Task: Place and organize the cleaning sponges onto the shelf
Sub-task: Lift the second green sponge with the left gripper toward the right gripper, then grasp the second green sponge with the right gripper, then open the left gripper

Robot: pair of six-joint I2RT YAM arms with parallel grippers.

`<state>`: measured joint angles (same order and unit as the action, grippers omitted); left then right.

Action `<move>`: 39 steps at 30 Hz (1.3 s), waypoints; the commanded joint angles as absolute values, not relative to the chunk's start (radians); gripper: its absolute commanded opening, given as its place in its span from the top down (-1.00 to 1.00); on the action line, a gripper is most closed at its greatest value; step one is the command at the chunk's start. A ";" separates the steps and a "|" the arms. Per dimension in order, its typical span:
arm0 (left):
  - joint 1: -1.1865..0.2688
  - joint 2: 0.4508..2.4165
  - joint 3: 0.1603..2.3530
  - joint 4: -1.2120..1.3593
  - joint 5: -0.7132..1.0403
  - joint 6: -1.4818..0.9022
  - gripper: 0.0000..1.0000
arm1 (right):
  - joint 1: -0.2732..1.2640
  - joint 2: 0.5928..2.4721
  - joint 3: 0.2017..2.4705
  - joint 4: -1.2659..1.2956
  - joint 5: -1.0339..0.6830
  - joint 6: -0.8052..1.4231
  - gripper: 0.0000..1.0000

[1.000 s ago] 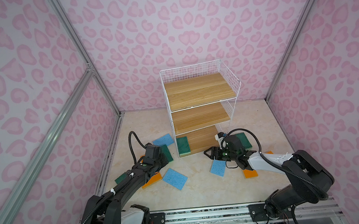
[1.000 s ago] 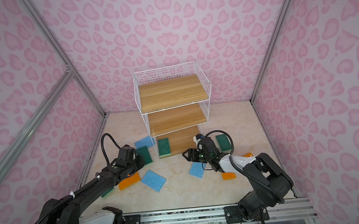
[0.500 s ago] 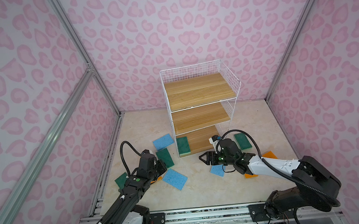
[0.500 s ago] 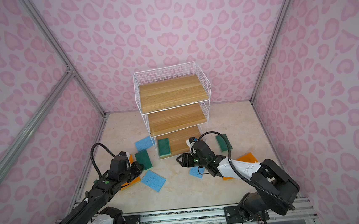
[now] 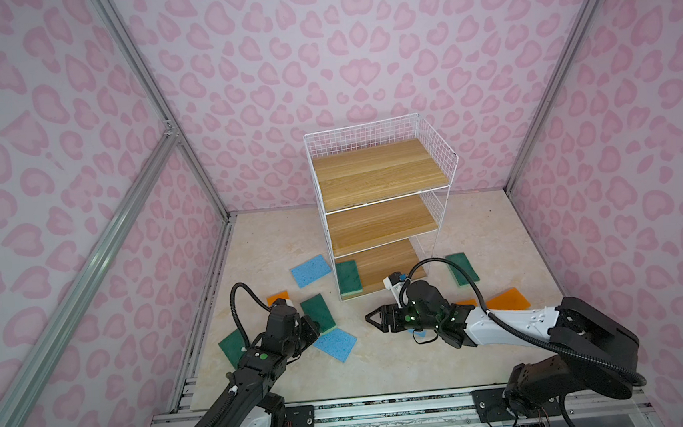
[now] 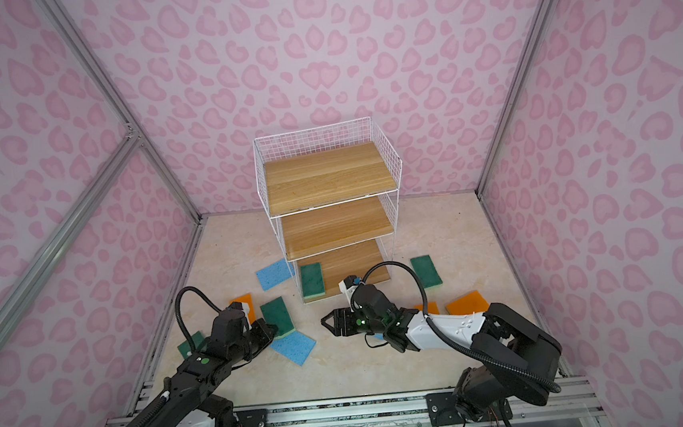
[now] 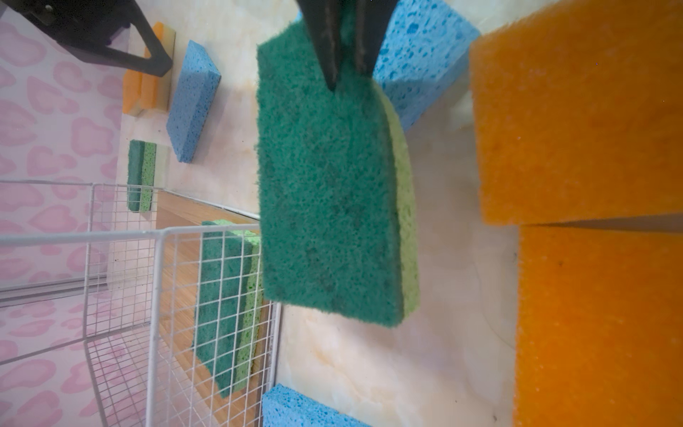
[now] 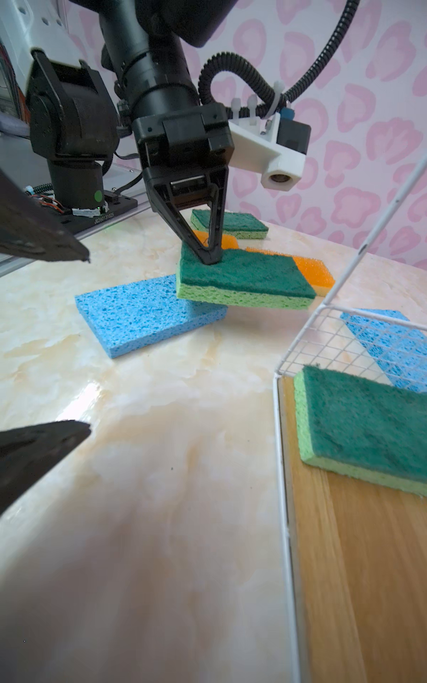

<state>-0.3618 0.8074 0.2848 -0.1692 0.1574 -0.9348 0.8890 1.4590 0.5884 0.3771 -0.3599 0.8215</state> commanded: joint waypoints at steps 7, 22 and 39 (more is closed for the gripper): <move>-0.365 0.805 0.284 -0.096 0.211 -0.949 0.93 | 0.952 1.557 0.639 0.520 -0.384 0.889 -0.34; -0.369 0.778 0.291 -0.087 0.268 -0.973 0.93 | 0.999 1.735 0.769 0.598 -0.424 0.943 -0.19; -0.374 0.746 0.298 -0.096 0.286 -0.991 0.93 | 0.999 1.793 0.838 0.574 -0.420 0.934 0.28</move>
<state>-0.3702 0.7494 0.2855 -0.1200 0.2604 -0.9852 0.9966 1.7851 0.8326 0.5529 -0.4187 0.9398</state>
